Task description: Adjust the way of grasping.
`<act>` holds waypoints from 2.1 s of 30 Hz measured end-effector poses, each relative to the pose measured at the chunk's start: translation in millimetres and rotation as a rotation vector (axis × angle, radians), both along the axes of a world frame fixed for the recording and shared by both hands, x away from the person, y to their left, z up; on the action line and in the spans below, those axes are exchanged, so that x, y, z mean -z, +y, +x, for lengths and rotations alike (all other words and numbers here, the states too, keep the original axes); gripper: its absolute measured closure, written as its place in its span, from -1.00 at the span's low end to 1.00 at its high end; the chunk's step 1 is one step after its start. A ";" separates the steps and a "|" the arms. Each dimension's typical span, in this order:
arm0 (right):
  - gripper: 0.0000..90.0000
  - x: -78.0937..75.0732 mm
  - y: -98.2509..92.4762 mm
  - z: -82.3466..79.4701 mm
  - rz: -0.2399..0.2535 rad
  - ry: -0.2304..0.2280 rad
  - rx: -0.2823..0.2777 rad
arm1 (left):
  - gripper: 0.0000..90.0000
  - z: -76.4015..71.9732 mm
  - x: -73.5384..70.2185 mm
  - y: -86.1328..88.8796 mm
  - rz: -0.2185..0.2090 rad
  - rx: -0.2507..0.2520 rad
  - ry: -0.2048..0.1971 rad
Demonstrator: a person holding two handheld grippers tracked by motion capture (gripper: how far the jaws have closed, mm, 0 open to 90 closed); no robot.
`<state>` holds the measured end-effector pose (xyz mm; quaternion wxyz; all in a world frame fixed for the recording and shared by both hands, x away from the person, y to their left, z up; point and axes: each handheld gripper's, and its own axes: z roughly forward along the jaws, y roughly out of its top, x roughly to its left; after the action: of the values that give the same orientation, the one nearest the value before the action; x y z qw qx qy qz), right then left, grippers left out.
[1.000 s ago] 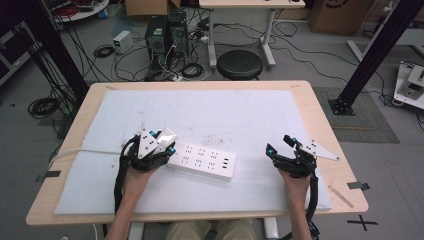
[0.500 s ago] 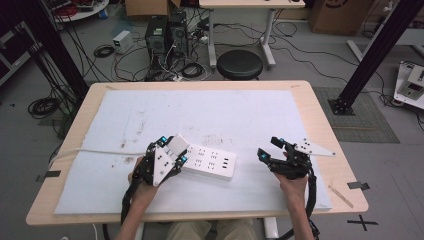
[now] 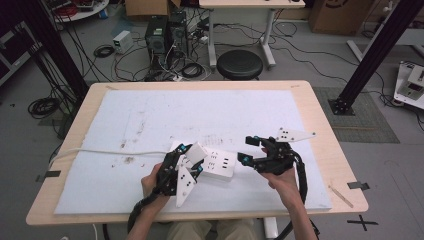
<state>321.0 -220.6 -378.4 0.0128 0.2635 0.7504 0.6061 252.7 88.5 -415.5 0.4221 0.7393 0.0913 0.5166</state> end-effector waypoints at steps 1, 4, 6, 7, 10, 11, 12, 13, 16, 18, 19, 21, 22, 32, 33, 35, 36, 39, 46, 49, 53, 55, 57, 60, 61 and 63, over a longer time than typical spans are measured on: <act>-0.52 0.0 1.9 0.5 -0.004 0.008 -0.011 | -0.05 -0.8 0.7 -2.1 0.005 0.004 -0.011; -0.52 0.2 8.2 1.3 -0.008 0.020 -0.043 | -0.05 -3.5 1.6 -8.7 0.023 0.021 -0.044; -0.52 0.0 11.6 1.2 -0.001 0.035 -0.075 | -0.06 -5.1 2.7 -13.5 0.033 0.033 -0.063; -0.52 0.2 13.8 1.6 0.005 0.036 -0.097 | -0.06 -6.4 2.9 -16.7 0.054 0.040 -0.083; -0.52 -0.4 18.7 1.2 0.000 0.048 -0.132 | -0.05 -9.6 4.5 -23.6 0.070 0.061 -0.108; -0.52 -0.4 22.1 1.6 -0.003 0.053 -0.152 | -0.06 -10.1 4.7 -24.7 0.069 0.068 -0.109; -0.52 -0.2 23.0 2.0 -0.001 0.051 -0.157 | -0.06 -11.1 4.6 -26.0 0.071 0.075 -0.116; -0.52 -0.1 24.2 2.0 -0.001 0.058 -0.166 | -0.05 -12.6 4.7 -27.9 0.069 0.083 -0.123; -0.52 0.7 28.7 2.7 -0.005 0.065 -0.199 | -0.05 -15.8 3.7 -32.4 0.071 0.104 -0.147; -0.52 1.0 30.0 2.7 -0.008 0.070 -0.208 | -0.05 -16.8 3.2 -33.6 0.076 0.108 -0.158; -0.52 1.4 33.7 2.3 -0.010 0.075 -0.236 | -0.05 -19.9 1.8 -35.9 0.087 0.122 -0.186; -0.52 1.8 35.1 2.3 -0.012 0.078 -0.248 | -0.05 -21.5 1.3 -36.9 0.091 0.132 -0.201; -0.52 2.0 35.6 2.3 -0.010 0.080 -0.256 | -0.05 -22.4 1.4 -37.7 0.095 0.138 -0.212; -0.48 2.8 39.7 2.7 0.001 0.088 -0.301 | -0.05 -26.1 1.8 -40.2 0.124 0.161 -0.242; -0.44 2.9 40.0 2.8 0.001 0.088 -0.303 | -0.06 -26.2 1.7 -40.7 0.127 0.162 -0.243; -0.43 3.4 41.1 3.4 0.010 0.081 -0.306 | -0.06 -26.0 1.6 -41.1 0.127 0.165 -0.242; -0.43 3.2 41.3 3.2 0.009 0.084 -0.302 | -0.05 -26.1 1.4 -41.2 0.126 0.165 -0.243; -0.27 3.7 41.7 3.2 0.017 0.080 -0.303 | -0.06 -26.3 0.6 -41.7 0.119 0.163 -0.247; -0.09 6.4 43.1 2.3 0.026 0.071 -0.310 | -0.06 -26.6 0.7 -43.6 0.122 0.167 -0.247; -0.02 6.7 44.0 0.9 0.024 0.071 -0.308 | -0.06 -26.5 1.0 -43.8 0.119 0.169 -0.246; 0.11 7.6 44.1 1.3 0.031 0.054 -0.318 | -0.06 -27.0 0.8 -43.8 0.124 0.170 -0.250; 0.17 7.7 44.3 0.9 0.027 0.057 -0.313 | -0.06 -27.0 0.9 -44.0 0.123 0.168 -0.251; 0.21 7.9 44.8 1.0 0.026 0.055 -0.315 | -0.06 -27.0 0.9 -43.9 0.122 0.167 -0.253; 0.35 8.6 45.8 -0.3 0.020 0.050 -0.314 | -0.06 -26.1 1.0 -43.0 0.118 0.165 -0.249; 0.36 8.8 45.9 -0.3 0.021 0.050 -0.316 | -0.06 -26.1 1.0 -43.0 0.118 0.165 -0.249; 0.40 8.9 45.3 -0.2 0.029 0.040 -0.324 | -0.06 -26.4 0.9 -42.3 0.112 0.169 -0.246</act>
<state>320.8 -175.3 -387.4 -0.1040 0.1512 0.7745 0.6054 226.3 46.2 -416.4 0.4302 0.6978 -0.0529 0.5703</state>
